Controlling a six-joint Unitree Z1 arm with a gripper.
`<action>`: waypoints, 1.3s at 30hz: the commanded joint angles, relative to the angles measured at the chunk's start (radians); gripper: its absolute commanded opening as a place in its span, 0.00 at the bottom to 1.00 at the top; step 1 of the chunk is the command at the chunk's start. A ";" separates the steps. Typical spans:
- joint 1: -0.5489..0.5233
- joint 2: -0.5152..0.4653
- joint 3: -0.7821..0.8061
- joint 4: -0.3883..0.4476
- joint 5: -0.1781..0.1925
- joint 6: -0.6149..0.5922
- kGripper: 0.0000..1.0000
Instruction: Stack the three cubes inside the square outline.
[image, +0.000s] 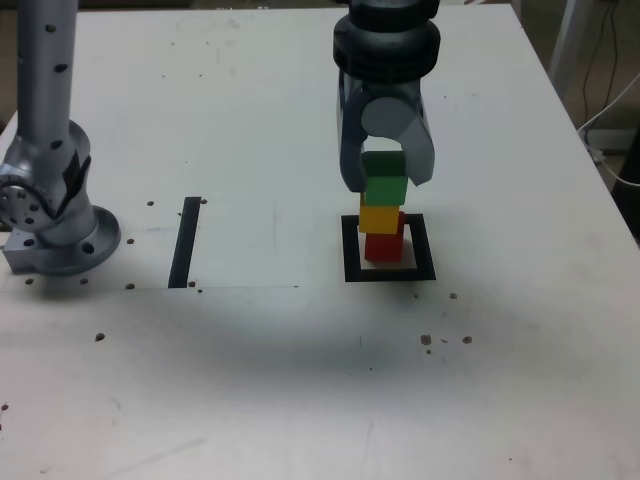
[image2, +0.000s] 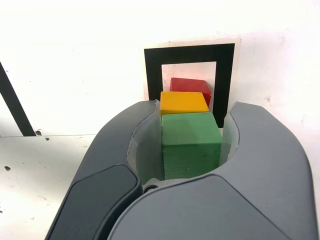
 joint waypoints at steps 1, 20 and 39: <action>0.002 0.004 0.002 0.009 -0.002 -0.001 0.43; -0.036 -0.064 0.001 0.027 0.021 -0.007 0.99; -0.039 -0.319 0.391 -0.113 0.023 0.038 0.99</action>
